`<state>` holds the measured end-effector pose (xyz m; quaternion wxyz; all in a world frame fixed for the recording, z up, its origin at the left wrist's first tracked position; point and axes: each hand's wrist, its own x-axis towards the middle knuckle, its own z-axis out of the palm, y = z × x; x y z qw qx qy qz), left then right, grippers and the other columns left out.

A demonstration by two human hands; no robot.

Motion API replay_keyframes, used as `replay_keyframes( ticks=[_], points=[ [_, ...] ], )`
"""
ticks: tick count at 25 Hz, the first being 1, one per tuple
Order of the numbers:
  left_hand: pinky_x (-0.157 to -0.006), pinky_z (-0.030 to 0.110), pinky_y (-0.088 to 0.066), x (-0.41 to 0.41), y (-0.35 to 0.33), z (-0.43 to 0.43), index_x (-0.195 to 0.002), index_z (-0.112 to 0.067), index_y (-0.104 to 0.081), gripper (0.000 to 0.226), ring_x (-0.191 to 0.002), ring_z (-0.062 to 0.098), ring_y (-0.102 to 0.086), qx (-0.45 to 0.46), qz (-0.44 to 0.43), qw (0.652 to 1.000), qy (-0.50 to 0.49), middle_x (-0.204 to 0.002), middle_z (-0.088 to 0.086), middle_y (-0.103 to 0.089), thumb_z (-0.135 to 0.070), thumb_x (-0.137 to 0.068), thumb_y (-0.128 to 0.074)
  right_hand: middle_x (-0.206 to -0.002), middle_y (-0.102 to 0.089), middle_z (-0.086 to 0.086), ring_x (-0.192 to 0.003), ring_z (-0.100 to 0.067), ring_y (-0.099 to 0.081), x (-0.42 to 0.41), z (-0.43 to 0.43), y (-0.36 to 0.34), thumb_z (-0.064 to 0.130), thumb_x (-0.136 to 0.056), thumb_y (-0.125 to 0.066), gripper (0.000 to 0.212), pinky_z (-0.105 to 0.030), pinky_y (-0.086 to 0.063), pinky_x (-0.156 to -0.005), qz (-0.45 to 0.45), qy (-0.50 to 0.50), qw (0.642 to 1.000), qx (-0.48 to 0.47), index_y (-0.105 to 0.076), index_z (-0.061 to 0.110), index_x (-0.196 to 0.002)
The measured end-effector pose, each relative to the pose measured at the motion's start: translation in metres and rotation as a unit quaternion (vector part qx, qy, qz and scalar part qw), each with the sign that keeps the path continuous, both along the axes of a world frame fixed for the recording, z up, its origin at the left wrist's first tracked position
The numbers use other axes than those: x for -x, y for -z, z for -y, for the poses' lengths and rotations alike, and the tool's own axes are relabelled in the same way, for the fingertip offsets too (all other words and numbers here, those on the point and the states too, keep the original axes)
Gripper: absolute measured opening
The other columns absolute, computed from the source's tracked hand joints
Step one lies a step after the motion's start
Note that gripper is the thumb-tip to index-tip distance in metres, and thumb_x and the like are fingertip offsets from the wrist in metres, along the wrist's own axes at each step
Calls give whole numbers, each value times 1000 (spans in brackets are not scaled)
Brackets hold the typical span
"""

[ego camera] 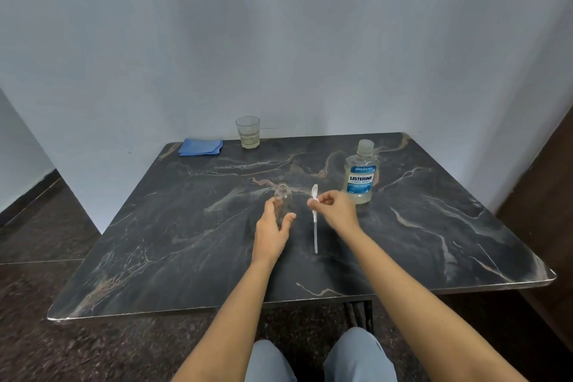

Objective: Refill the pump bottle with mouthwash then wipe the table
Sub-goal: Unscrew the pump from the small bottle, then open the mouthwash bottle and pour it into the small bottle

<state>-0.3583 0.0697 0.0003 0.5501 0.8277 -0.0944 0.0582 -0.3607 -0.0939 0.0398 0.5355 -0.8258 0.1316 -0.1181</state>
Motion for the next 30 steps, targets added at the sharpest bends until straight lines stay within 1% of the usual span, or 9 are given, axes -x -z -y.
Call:
replay_keyframes(
  ticks=[7,10,16,19,21,23,25,28,30],
  points=[
    [-108,37,-39,-5,4,0,-135,-24,-39,51,-130,14,-47,-7,-2,1000,-3,-140,-4,-51,-36,-91,-61,-80,-72,0,-79,-11,-65,1,1,28,26,-79,-75,15,-17,-44,-69,-37,-5,999,39,-74,11,-85],
    [-107,33,-38,-5,5,-1,-135,-25,-38,52,-130,14,-46,-8,3,1000,-1,-141,-5,-50,-40,-90,-61,-84,-72,0,-80,-10,-64,3,0,26,29,-83,-72,18,-19,-44,-72,-41,-6,998,53,-73,12,-90],
    [-107,28,-33,1,2,1,-142,-21,-31,71,-134,15,-40,-2,10,1000,3,-147,-1,-43,-44,-85,-67,-90,-71,-4,-83,-11,-62,10,4,18,29,-86,-68,22,-22,-43,-74,-56,-2,996,64,-72,9,-95],
    [-112,32,-28,1,-1,-1,-147,-18,-25,82,-140,15,-31,51,9,998,-44,-152,0,-33,-44,-83,-69,-94,-70,-4,-85,-11,-60,13,8,13,26,-86,-66,22,-22,-42,-75,-66,-3,996,68,-72,8,-97],
    [-113,36,-29,8,-8,0,-148,-16,-23,82,-140,17,-29,90,23,990,-110,-153,3,-29,-42,-84,-67,-92,-68,-2,-86,-11,-59,19,13,6,22,-87,-65,21,-21,-40,-74,-61,-8,996,67,-71,7,-100],
    [-109,37,-33,17,-18,8,-145,-15,-26,77,-136,18,-32,121,64,974,-180,-149,5,-30,-45,-86,-64,-89,-66,-1,-86,-13,-60,26,21,-8,17,-88,-64,17,-20,-42,-73,-19,15,998,54,-70,8,-101],
    [-105,30,-34,26,-34,19,-140,-14,-31,69,-132,17,-36,135,136,961,-200,-145,7,-33,-48,-86,-58,-92,-65,0,-83,-13,-60,29,31,-27,15,-88,-61,15,-19,-45,-72,79,77,992,56,-68,10,-101],
    [-100,7,-27,30,-59,41,-132,-9,-38,55,-121,14,-42,114,238,953,-147,-135,11,-40,-33,-87,-58,-110,-54,-3,-90,-14,-54,19,49,-66,18,-89,-58,22,-20,-41,-75,205,149,962,101,-60,11,-110],
    [-100,8,-30,28,-71,58,-129,-9,-40,48,-119,14,-43,92,272,952,-107,-131,9,-42,-23,-87,-60,-119,-46,-8,-96,-17,-49,4,62,-90,24,-90,-56,33,-26,-41,-78,206,151,948,188,-53,13,-121]
  ],
)
